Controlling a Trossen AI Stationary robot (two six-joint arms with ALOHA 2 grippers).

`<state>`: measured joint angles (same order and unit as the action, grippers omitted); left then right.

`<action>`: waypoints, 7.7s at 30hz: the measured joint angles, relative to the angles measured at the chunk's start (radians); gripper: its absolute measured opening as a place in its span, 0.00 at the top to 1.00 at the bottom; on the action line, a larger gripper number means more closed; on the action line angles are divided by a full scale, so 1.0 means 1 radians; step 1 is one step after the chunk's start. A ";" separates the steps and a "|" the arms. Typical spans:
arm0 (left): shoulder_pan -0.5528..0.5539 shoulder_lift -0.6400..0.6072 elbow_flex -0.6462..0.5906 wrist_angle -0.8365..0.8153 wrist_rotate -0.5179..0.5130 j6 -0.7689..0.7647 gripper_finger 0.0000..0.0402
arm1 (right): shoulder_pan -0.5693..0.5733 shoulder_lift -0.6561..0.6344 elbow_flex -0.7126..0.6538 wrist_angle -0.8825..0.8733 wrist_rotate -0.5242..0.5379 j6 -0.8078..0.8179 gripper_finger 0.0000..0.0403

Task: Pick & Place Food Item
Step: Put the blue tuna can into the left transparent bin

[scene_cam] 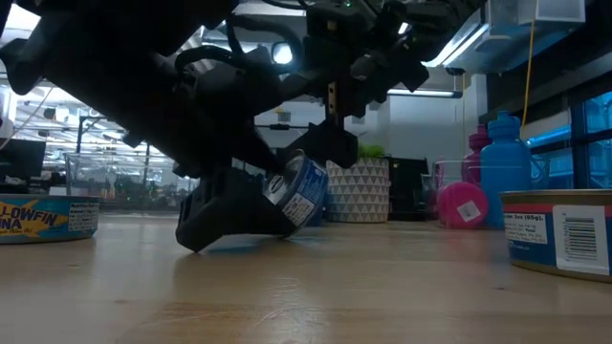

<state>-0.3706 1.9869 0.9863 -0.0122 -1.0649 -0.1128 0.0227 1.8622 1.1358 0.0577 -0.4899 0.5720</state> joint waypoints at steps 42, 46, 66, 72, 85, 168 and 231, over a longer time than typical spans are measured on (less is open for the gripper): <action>-0.064 -0.001 0.000 -0.047 0.059 -0.154 0.00 | 0.010 0.000 0.000 0.006 0.035 -0.009 0.15; -0.068 -0.001 0.000 -0.047 0.078 -0.177 0.00 | 0.006 0.000 0.000 0.002 0.041 -0.015 0.15; -0.113 0.000 0.000 -0.043 0.096 -0.269 0.00 | 0.003 0.001 0.000 -0.013 0.083 -0.034 0.15; -0.132 0.000 0.000 -0.043 0.081 -0.294 0.00 | -0.007 0.002 -0.001 -0.006 0.103 -0.034 0.15; -0.138 0.000 0.000 -0.047 0.081 -0.314 0.00 | -0.021 0.000 -0.004 0.002 0.101 -0.033 0.15; 0.265 -0.127 0.593 -0.942 0.816 1.139 0.07 | 0.801 -0.143 0.221 -1.169 1.149 0.860 0.15; 0.217 -0.023 0.597 -0.849 0.702 1.158 0.68 | 0.846 -0.142 0.221 -1.091 1.171 0.802 0.15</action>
<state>-0.1535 1.9643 1.5829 -0.8616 -0.3629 1.0455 0.8683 1.7203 1.3567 -1.0328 0.6807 1.3739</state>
